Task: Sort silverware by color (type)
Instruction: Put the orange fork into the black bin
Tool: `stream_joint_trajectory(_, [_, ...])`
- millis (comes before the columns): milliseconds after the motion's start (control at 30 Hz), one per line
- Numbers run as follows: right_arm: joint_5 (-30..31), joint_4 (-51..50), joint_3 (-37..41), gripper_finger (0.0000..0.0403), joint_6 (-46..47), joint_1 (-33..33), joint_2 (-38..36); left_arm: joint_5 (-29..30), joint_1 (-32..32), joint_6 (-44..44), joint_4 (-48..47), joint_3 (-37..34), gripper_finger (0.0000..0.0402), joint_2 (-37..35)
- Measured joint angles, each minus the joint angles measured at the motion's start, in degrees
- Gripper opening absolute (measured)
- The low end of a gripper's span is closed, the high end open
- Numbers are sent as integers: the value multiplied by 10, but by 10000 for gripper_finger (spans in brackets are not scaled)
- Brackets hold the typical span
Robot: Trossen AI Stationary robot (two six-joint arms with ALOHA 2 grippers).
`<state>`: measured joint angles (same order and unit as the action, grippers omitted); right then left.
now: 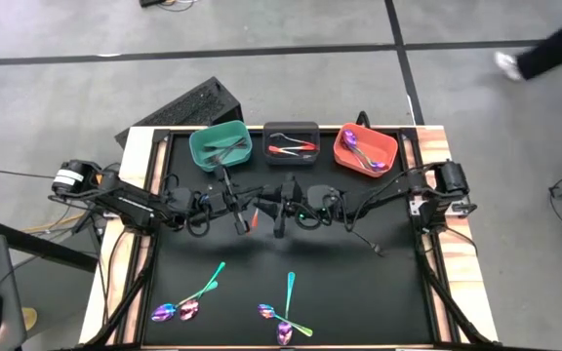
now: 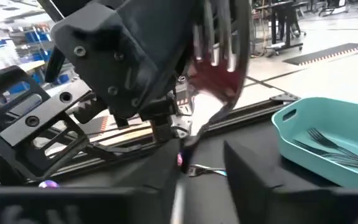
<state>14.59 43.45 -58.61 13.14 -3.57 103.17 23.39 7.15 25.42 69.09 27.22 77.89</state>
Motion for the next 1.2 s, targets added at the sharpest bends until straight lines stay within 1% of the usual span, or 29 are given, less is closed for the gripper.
stream_joint_trajectory(167, [-26,-4,0,30,-14,3,0,0,-1,-15,-7,0,0,0])
stream_joint_trajectory(200, [-28,-5,0,19,-29,4,0,6,-2,-21,-8,0,0,0])
stream_joint_trajectory(267, [-15,-19,0,17,-46,7,0,37,-2,-35,-13,0,1,0])
stream_joint_trajectory(367, [15,-83,0,14,-56,23,-11,133,4,-43,-43,0,10,-6])
stream_joint_trajectory(433, [33,-125,-1,9,-64,38,-19,202,7,-43,-81,-1,28,-27])
stream_joint_trajectory(500, [54,-180,1,7,-80,54,-33,245,6,-57,-128,0,54,-58])
stream_joint_trajectory(533, [63,-199,1,7,-96,64,-38,254,3,-71,-163,0,68,-79])
stream_joint_trajectory(633, [79,-247,-7,6,-153,101,-55,258,-6,-136,-284,0,113,-136])
stream_joint_trajectory(733, [81,-276,-33,6,-224,146,-58,235,-18,-200,-411,0,152,-196])
stream_joint_trajectory(800, [81,-290,-50,6,-292,170,-52,221,-27,-242,-492,0,171,-227])
stream_joint_trajectory(867, [77,-302,-68,6,-353,187,-40,215,-33,-285,-553,-1,184,-248])
stream_joint_trajectory(967, [64,-329,-91,6,-393,213,-26,215,-37,-326,-583,-17,193,-266])
stream_joint_trajectory(1100, [37,-336,-98,6,-400,255,-8,219,-37,-353,-585,-39,194,-271])
stream_joint_trajectory(1200, [19,-367,-97,12,-390,281,-4,219,-37,-369,-588,-53,194,-270])
